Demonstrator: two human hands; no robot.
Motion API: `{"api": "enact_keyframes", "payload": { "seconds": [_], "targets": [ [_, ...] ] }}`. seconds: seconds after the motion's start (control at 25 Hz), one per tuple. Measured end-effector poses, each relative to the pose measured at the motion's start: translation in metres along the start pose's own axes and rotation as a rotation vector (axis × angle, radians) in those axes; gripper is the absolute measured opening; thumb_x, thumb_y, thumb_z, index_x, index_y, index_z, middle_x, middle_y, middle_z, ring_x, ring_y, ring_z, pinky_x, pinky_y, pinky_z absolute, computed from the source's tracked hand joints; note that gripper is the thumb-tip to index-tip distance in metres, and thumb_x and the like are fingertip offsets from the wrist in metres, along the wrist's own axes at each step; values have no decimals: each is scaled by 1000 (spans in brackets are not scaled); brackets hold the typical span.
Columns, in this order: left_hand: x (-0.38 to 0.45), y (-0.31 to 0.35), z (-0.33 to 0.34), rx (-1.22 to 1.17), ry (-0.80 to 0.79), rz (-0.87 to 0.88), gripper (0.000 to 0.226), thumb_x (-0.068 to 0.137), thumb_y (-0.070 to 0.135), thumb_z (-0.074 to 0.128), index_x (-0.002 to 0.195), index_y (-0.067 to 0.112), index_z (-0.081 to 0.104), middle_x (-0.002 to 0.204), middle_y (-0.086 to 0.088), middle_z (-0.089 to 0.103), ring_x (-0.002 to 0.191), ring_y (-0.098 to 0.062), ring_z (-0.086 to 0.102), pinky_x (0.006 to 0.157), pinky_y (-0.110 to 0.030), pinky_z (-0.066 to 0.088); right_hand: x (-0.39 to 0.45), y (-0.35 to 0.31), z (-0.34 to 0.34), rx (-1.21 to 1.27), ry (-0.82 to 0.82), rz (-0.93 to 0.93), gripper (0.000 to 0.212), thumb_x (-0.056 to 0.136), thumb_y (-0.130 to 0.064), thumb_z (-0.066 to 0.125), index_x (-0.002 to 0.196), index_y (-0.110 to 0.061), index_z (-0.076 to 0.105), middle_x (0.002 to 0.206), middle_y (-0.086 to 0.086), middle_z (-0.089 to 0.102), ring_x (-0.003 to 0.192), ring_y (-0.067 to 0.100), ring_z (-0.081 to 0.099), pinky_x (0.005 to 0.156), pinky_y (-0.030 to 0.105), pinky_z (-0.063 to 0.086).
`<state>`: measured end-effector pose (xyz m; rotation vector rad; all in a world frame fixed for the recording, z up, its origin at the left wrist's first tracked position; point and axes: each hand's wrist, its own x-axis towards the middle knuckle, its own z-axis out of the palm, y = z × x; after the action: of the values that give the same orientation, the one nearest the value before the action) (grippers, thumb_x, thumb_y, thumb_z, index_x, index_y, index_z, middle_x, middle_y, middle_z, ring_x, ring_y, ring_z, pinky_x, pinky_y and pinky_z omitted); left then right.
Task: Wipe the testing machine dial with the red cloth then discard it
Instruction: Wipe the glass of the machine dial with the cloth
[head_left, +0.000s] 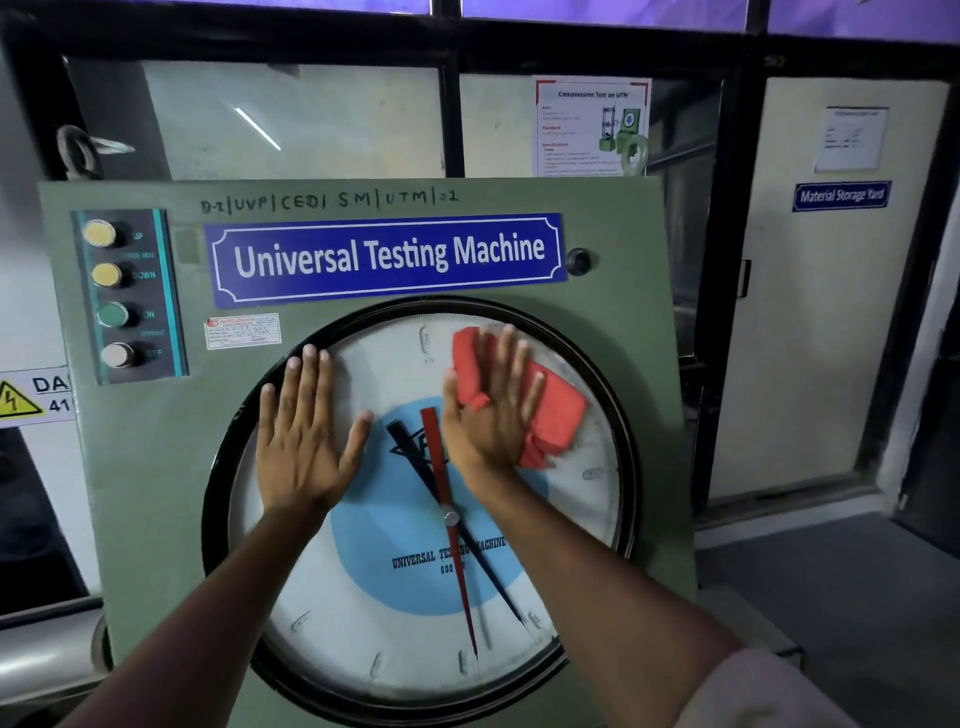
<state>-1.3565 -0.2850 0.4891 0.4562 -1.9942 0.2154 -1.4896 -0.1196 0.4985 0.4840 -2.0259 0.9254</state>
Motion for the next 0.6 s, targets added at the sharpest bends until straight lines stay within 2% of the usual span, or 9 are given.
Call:
{"api": "enact_keyframes", "payload": {
  "seconds": [0.08, 0.16, 0.24, 0.28, 0.4, 0.52, 0.6],
  "targets": [
    [-9, -7, 0, -18, -2, -29, 86, 103, 58, 34, 171, 10, 13, 179, -6, 10, 166, -23, 11, 136, -43, 4, -11, -13, 8, -40, -39, -263, 74, 108, -59, 26, 173, -29, 9, 182, 3, 6, 168, 26, 2, 134, 56, 1],
    [-17, -13, -1, -16, -3, -53, 86, 103, 58, 34, 170, 9, 14, 179, -7, 11, 166, -23, 13, 135, -43, 5, -17, 3, 7, -63, -85, -557, 71, 110, -57, 35, 173, -32, 13, 182, -2, 9, 168, 20, 4, 134, 58, 9],
    [-22, -16, -3, -16, -16, -62, 86, 103, 58, 34, 170, 9, 14, 179, -7, 12, 166, -23, 13, 135, -42, 4, -18, 42, -1, -108, -113, -676, 68, 111, -58, 38, 172, -33, 19, 181, -4, 14, 167, 17, 8, 131, 59, 19],
    [-23, -15, -4, -21, -27, -66, 86, 103, 58, 34, 171, 9, 13, 179, -6, 11, 166, -23, 13, 135, -41, 3, -18, 65, -8, -149, -115, -624, 67, 111, -59, 36, 171, -33, 21, 180, -4, 15, 167, 17, 10, 130, 58, 22],
    [-26, -14, -13, -31, -103, -78, 86, 103, 60, 29, 171, 12, 8, 179, -5, 5, 167, -22, 8, 136, -41, 2, -30, 105, -26, -193, -98, -243, 68, 111, -55, 30, 172, -26, 22, 179, 3, 20, 166, 25, 18, 132, 56, 21],
    [-30, -14, -27, -30, -169, -55, 86, 103, 62, 27, 171, 12, 6, 180, -5, 2, 167, -21, 3, 136, -45, 5, -34, 83, -29, -98, -213, -21, 70, 109, -53, 24, 172, -24, 16, 180, 6, 14, 167, 27, 14, 133, 57, 14],
    [-21, -14, -43, -45, -190, -4, 86, 104, 62, 28, 171, 14, 7, 180, -3, 2, 167, -20, 3, 136, -44, 4, -18, 65, -41, 39, -315, 14, 69, 111, -52, 29, 173, -26, 12, 181, 1, 9, 168, 21, 6, 134, 57, 7]
  ]
}}
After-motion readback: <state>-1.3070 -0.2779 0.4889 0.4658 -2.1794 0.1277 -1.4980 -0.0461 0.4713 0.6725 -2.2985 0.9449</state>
